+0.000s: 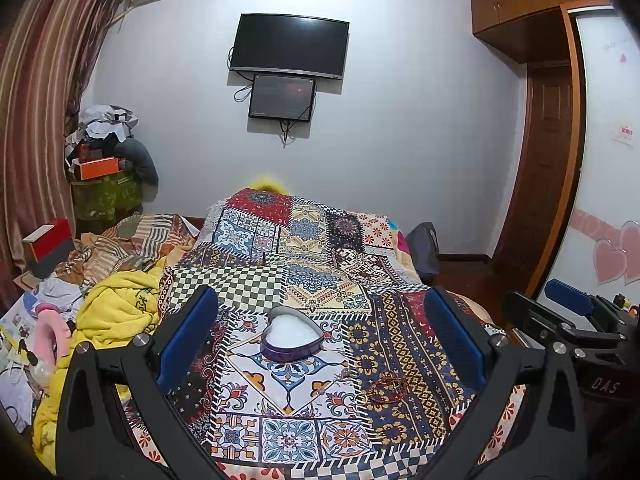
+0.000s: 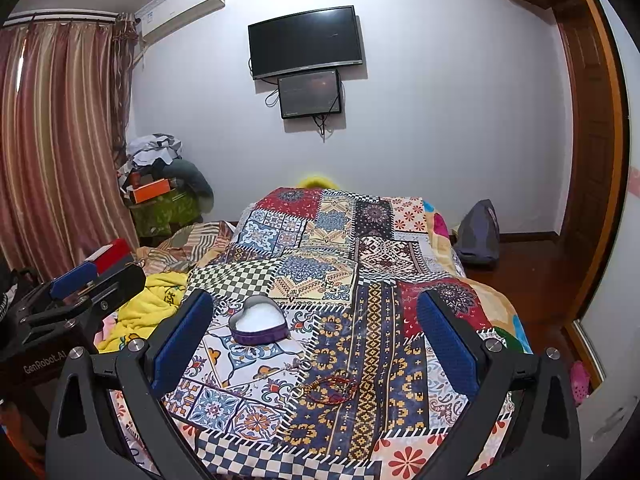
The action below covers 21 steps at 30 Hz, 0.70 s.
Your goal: Organize jewelry
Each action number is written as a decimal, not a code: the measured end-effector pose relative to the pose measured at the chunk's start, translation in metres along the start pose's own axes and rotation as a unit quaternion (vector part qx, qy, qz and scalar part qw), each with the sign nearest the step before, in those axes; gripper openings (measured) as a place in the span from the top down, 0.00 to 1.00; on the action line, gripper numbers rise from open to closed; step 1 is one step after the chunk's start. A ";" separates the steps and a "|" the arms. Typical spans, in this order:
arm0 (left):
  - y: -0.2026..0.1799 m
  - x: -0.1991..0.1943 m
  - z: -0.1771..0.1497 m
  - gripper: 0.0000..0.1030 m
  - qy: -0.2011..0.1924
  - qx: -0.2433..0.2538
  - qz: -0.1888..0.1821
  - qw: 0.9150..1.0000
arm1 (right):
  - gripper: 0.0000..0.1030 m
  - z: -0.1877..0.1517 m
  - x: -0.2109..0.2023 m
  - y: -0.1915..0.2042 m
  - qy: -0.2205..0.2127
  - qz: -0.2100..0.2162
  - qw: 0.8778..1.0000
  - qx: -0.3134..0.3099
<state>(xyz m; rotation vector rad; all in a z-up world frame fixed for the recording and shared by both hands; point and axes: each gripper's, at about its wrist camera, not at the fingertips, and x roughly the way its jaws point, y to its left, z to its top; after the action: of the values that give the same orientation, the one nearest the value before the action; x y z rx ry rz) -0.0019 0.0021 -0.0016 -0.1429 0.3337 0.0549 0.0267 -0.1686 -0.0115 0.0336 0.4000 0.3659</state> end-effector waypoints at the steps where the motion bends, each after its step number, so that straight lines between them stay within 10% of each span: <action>1: 0.000 -0.001 0.000 0.00 -0.001 0.000 0.000 1.000 | 0.02 0.000 0.000 0.000 0.000 0.000 1.000 0.000; 21: -0.001 0.000 0.001 0.00 0.001 0.001 0.001 1.000 | 0.02 -0.004 0.001 0.002 0.002 0.000 1.000 0.001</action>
<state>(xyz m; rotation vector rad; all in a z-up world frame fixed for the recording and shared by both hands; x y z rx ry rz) -0.0015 0.0012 -0.0010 -0.1412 0.3359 0.0555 0.0255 -0.1669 -0.0153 0.0355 0.4052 0.3657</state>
